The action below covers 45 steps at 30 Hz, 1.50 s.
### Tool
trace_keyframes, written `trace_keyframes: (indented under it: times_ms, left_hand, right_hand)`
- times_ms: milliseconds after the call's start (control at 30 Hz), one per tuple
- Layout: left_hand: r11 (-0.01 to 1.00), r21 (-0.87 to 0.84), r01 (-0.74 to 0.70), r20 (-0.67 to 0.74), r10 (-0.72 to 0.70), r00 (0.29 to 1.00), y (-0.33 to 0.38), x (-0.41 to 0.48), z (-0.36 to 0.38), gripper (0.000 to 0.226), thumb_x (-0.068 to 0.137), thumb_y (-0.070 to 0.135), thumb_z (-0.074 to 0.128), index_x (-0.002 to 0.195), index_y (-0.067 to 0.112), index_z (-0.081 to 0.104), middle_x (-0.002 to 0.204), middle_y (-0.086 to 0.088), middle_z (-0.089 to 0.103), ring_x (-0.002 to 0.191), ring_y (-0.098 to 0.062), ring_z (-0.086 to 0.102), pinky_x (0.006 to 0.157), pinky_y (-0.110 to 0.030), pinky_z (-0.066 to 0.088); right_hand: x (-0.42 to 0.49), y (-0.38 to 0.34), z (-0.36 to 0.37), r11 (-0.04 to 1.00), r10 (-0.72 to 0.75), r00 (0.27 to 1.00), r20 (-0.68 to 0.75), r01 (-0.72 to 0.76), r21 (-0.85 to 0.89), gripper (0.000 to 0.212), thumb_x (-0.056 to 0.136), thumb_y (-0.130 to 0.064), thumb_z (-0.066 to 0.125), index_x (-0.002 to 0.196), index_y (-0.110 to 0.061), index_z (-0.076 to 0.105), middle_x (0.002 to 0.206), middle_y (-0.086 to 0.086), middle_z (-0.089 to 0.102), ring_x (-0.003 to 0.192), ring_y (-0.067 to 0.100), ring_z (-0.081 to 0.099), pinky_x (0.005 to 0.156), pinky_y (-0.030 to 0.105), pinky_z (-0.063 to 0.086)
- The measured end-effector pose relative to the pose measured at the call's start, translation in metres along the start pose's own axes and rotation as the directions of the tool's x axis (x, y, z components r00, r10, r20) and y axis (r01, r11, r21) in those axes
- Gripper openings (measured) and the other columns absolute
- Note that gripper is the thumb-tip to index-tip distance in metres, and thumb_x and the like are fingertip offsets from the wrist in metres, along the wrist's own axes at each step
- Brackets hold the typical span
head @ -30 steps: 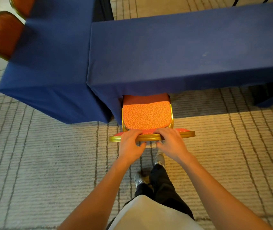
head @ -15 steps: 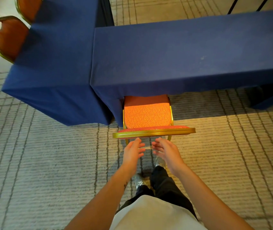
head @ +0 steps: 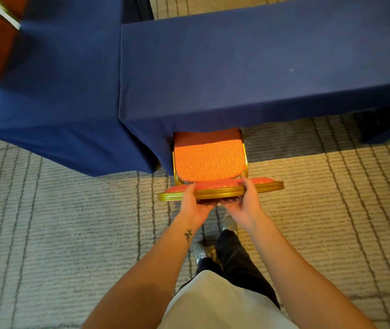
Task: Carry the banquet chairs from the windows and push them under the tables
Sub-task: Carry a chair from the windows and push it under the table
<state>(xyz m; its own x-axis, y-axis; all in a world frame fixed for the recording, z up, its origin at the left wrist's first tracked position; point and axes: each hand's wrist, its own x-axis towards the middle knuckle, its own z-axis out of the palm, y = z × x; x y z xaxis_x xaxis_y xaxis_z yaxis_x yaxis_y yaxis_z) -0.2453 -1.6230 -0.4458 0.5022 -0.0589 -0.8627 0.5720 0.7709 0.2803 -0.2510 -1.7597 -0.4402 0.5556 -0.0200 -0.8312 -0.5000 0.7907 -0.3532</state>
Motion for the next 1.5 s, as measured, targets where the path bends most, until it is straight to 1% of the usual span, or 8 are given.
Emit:
trace_keyframes:
  times_ms: [100,200,300,433,567,1000,1133,1500]
  left_hand:
    - [0.999,0.043,-0.029,-0.007,0.030,1.000,0.002,0.004,0.006,0.030,0.100,0.015,0.052,0.128,0.005,0.052,0.119,-0.020,0.060,0.105,-0.037,0.058,0.092,-0.050,0.046]
    - [0.998,0.054,-0.014,-0.013,0.014,1.000,0.006,0.011,0.008,0.022,0.096,0.009,0.048,0.117,0.006,0.054,0.112,-0.020,0.060,0.099,-0.038,0.057,0.083,-0.051,0.046]
    - [0.998,0.066,-0.005,0.020,0.003,1.000,0.010,0.015,0.010,0.026,0.094,0.012,0.048,0.117,0.005,0.057,0.114,-0.020,0.062,0.104,-0.039,0.058,0.090,-0.056,0.045]
    - [0.998,0.062,-0.020,0.067,0.016,0.998,0.028,0.026,0.026,0.020,0.097,0.010,0.047,0.113,0.003,0.058,0.113,-0.021,0.063,0.103,-0.040,0.060,0.099,-0.060,0.044]
    - [0.999,0.042,-0.022,0.080,0.018,0.997,0.048,0.050,0.050,0.024,0.097,0.011,0.048,0.118,0.002,0.057,0.121,-0.024,0.062,0.113,-0.044,0.060,0.107,-0.066,0.041]
    - [0.995,0.073,-0.072,0.036,0.069,0.997,0.123,0.122,0.135,0.051,0.092,0.017,0.054,0.140,0.001,0.055,0.135,-0.027,0.062,0.126,-0.045,0.059,0.087,-0.063,0.053]
    - [0.993,0.080,-0.089,0.075,0.083,0.994,0.146,0.148,0.160,0.034,0.094,0.019,0.052,0.123,0.006,0.061,0.135,-0.026,0.063,0.127,-0.045,0.058,0.102,-0.069,0.043]
    - [0.994,0.081,-0.070,0.065,0.065,0.996,0.171,0.178,0.182,0.049,0.091,0.020,0.060,0.140,0.015,0.055,0.135,-0.017,0.065,0.123,-0.040,0.062,0.106,-0.075,0.036]
  right_hand:
    - [0.013,-0.003,0.001,0.999,-0.014,0.999,-0.033,0.013,-0.035,0.037,0.092,-0.031,0.062,0.123,-0.010,0.060,0.119,0.019,0.065,0.106,0.035,0.063,0.098,0.052,0.051]
    - [0.021,-0.007,0.003,0.999,-0.023,0.998,-0.056,0.020,-0.046,0.026,0.089,-0.018,0.055,0.113,-0.011,0.060,0.104,0.016,0.064,0.095,0.032,0.062,0.078,0.044,0.054]
    - [0.027,-0.011,0.009,0.999,-0.020,0.999,-0.034,0.019,-0.034,0.025,0.087,-0.015,0.053,0.111,-0.011,0.060,0.095,0.014,0.066,0.091,0.031,0.064,0.071,0.043,0.059]
    - [0.045,-0.022,0.024,0.997,-0.040,0.999,-0.031,0.038,-0.062,0.026,0.086,-0.015,0.055,0.111,-0.012,0.060,0.105,0.016,0.064,0.101,0.034,0.063,0.095,0.055,0.053]
    - [0.067,-0.045,0.047,0.993,-0.055,0.998,0.008,0.055,-0.101,0.029,0.086,-0.014,0.055,0.114,-0.012,0.062,0.107,0.017,0.067,0.105,0.034,0.064,0.103,0.059,0.049]
    - [0.154,-0.111,0.134,0.994,-0.043,0.999,0.012,0.044,-0.101,0.035,0.081,-0.021,0.060,0.115,-0.012,0.062,0.113,0.022,0.068,0.118,0.040,0.064,0.096,0.064,0.052]
    - [0.176,-0.134,0.162,0.990,-0.048,0.998,0.048,0.054,-0.132,0.014,0.095,-0.024,0.052,0.095,-0.014,0.060,0.099,0.018,0.067,0.103,0.036,0.064,0.100,0.062,0.050]
    - [0.200,-0.159,0.189,0.987,-0.038,0.990,0.134,0.058,-0.147,0.046,0.090,-0.020,0.055,0.134,-0.009,0.062,0.116,0.019,0.069,0.105,0.032,0.066,0.089,0.053,0.059]
